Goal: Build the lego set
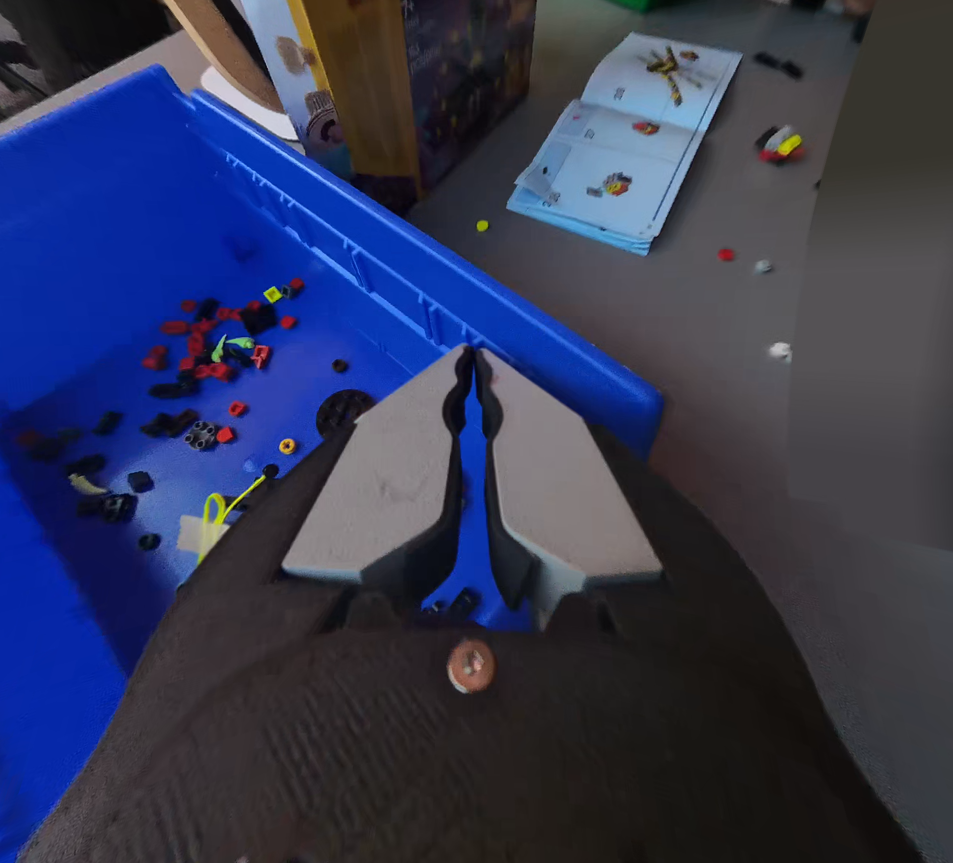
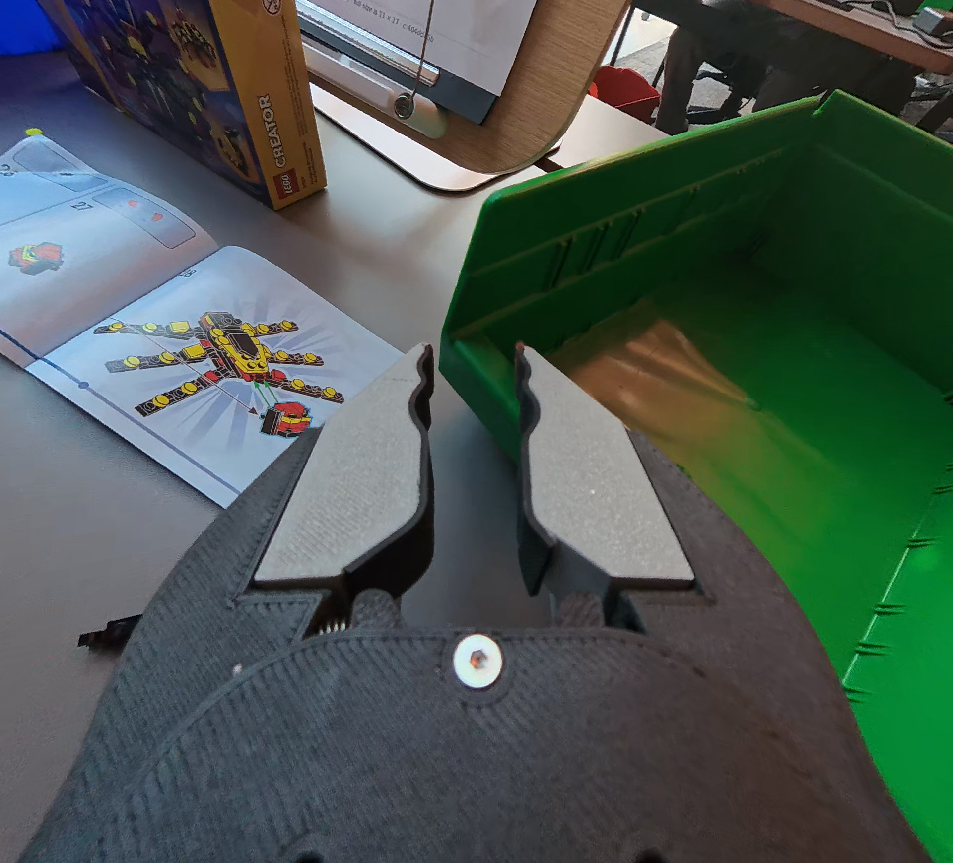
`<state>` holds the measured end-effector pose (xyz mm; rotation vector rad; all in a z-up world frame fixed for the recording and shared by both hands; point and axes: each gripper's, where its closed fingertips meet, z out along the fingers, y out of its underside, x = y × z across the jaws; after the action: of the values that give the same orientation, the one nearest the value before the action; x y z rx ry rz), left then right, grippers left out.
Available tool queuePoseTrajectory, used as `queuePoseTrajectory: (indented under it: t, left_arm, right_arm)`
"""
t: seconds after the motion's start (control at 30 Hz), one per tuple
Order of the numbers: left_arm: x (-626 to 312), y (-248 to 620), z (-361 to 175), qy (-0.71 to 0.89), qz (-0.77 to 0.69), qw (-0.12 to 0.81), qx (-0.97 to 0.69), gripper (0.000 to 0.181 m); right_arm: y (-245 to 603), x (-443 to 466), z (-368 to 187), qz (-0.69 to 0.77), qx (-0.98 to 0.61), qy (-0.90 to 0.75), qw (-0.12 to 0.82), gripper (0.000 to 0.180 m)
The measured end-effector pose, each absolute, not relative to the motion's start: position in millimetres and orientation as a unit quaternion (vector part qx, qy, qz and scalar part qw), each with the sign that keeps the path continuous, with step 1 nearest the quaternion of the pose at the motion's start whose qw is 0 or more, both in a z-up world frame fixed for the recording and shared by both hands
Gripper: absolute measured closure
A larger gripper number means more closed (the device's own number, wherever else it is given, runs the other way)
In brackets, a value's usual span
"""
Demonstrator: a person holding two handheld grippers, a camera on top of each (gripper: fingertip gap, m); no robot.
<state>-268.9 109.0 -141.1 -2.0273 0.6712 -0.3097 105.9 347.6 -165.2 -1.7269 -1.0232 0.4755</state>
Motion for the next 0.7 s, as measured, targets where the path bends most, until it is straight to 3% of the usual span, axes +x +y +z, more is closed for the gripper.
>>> queuePoseTrajectory:
  t: [0.1, 0.23, 0.33, 0.5, 0.7]
  left_arm:
    - [-266, 111, -146, 0.290, -0.074, 0.475, -0.827, 0.181]
    - [-246, 98, -134, 0.277, -0.196, 0.470, -0.815, 0.181]
    - [-240, 91, -107, 0.258, -0.278, 0.499, -0.779, 0.155]
    - [-329, 123, -84, 0.104, -0.117, 0.597, -0.787, 0.147]
    - [-390, 117, -38, -0.015, -0.052, 0.700, -0.712, 0.150]
  right_arm:
    - [348, 106, -167, 0.186, -0.720, -0.429, 0.514, 0.152]
    - [349, 105, -169, 0.176, -0.721, -0.432, 0.513, 0.152]
    - [349, 105, -168, 0.176, -0.721, -0.431, 0.514, 0.152]
    - [349, 105, -168, 0.178, -0.720, -0.430, 0.515, 0.152]
    - [349, 105, -168, 0.182, -0.720, -0.430, 0.514, 0.152]
